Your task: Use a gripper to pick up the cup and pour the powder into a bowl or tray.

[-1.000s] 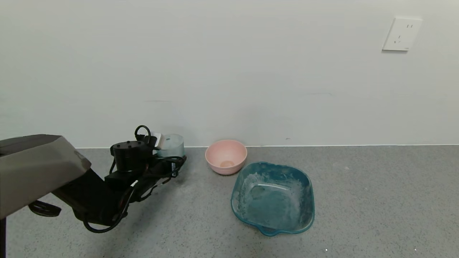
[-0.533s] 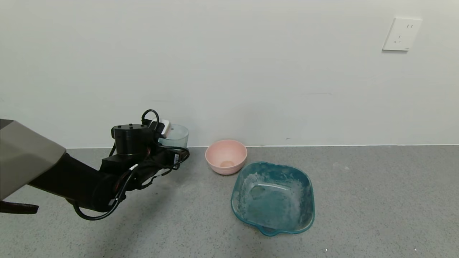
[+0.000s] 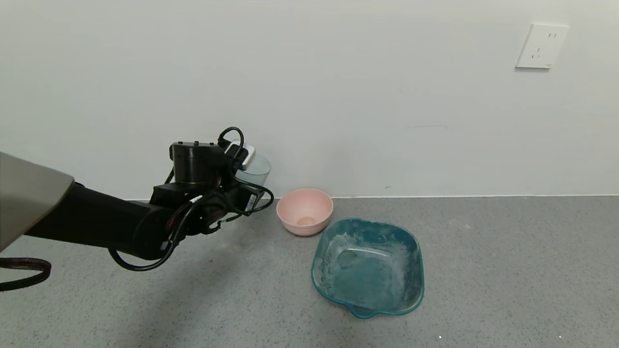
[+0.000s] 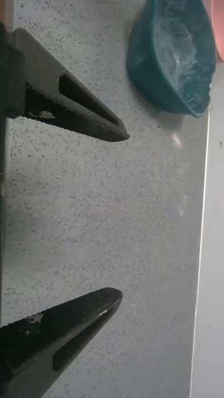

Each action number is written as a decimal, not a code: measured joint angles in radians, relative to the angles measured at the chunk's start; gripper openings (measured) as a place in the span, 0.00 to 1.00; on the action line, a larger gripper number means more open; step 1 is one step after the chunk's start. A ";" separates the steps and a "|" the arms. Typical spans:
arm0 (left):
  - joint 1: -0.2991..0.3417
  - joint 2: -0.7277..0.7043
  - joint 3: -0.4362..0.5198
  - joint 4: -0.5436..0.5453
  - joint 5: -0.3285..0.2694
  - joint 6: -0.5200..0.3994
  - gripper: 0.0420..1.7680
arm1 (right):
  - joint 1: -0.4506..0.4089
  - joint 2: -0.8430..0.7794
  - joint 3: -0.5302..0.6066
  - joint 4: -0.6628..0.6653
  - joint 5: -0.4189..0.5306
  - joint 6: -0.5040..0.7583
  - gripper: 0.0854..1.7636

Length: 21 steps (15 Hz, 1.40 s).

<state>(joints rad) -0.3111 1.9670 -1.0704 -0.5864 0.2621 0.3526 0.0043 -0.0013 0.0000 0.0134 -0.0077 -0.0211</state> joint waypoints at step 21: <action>-0.174 0.087 -0.274 0.305 0.295 0.357 0.71 | 0.000 0.000 0.000 0.000 0.000 0.000 0.97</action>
<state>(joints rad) -0.4853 2.0536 -1.3445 -0.2813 0.5570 0.7100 0.0043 -0.0013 0.0000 0.0138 -0.0077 -0.0211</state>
